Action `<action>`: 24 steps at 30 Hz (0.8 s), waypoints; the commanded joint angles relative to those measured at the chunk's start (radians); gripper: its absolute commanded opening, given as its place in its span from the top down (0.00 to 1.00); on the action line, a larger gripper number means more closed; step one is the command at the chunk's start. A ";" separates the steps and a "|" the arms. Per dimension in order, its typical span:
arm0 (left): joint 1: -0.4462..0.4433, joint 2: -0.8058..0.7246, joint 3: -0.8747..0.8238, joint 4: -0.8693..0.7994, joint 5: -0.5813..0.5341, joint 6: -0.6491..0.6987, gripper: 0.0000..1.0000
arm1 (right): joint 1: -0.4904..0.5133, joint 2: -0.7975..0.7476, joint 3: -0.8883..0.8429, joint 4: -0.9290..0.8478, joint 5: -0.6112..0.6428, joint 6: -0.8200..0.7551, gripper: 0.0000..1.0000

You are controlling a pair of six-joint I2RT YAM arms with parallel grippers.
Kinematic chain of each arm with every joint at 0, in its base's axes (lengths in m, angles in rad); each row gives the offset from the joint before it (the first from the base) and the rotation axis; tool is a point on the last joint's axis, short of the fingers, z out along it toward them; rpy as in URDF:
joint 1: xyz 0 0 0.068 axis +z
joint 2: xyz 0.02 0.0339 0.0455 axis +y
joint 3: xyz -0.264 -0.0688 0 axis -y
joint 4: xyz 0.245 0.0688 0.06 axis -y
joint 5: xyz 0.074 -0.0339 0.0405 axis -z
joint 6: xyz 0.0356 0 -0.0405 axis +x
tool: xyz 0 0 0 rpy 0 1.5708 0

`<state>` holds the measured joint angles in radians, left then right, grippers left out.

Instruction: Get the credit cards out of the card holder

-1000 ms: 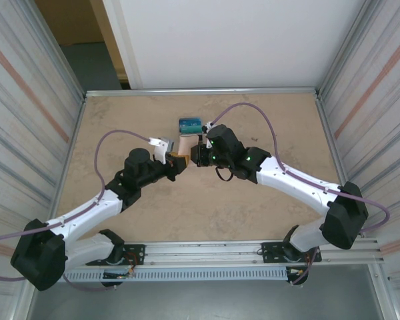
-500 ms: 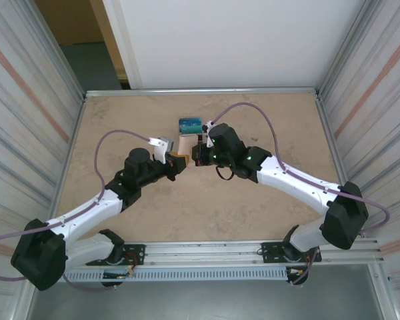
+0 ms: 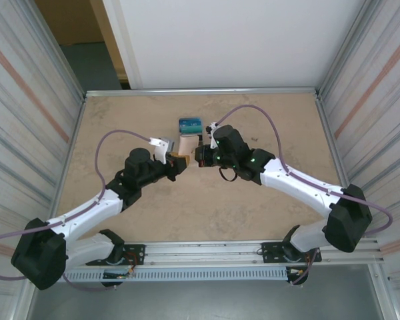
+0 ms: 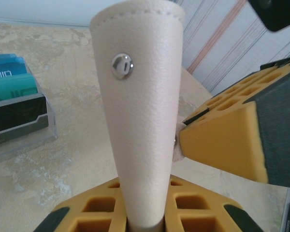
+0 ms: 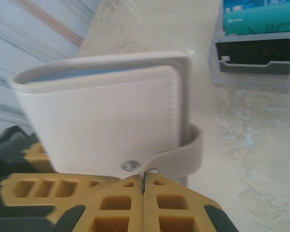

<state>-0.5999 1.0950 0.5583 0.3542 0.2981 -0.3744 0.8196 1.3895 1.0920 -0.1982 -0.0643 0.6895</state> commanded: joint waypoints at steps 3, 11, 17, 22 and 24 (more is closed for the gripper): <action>0.010 -0.014 0.009 0.077 0.018 -0.014 0.96 | -0.025 -0.043 -0.027 -0.029 0.047 -0.006 1.00; 0.053 -0.027 0.015 0.055 0.090 -0.022 1.00 | -0.059 -0.121 -0.081 -0.001 0.029 -0.042 0.82; 0.174 -0.038 0.007 0.085 0.317 -0.087 1.00 | -0.121 -0.214 -0.167 0.099 -0.113 -0.089 0.49; 0.201 -0.051 0.039 0.013 0.405 -0.062 1.00 | -0.146 -0.237 -0.186 0.171 -0.283 -0.146 0.23; 0.201 -0.059 0.051 -0.020 0.420 -0.046 1.00 | -0.145 -0.232 -0.186 0.196 -0.324 -0.158 0.17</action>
<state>-0.4030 1.0714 0.5629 0.3500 0.6277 -0.4416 0.6785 1.1770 0.9119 -0.0757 -0.2741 0.5785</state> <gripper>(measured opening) 0.180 0.823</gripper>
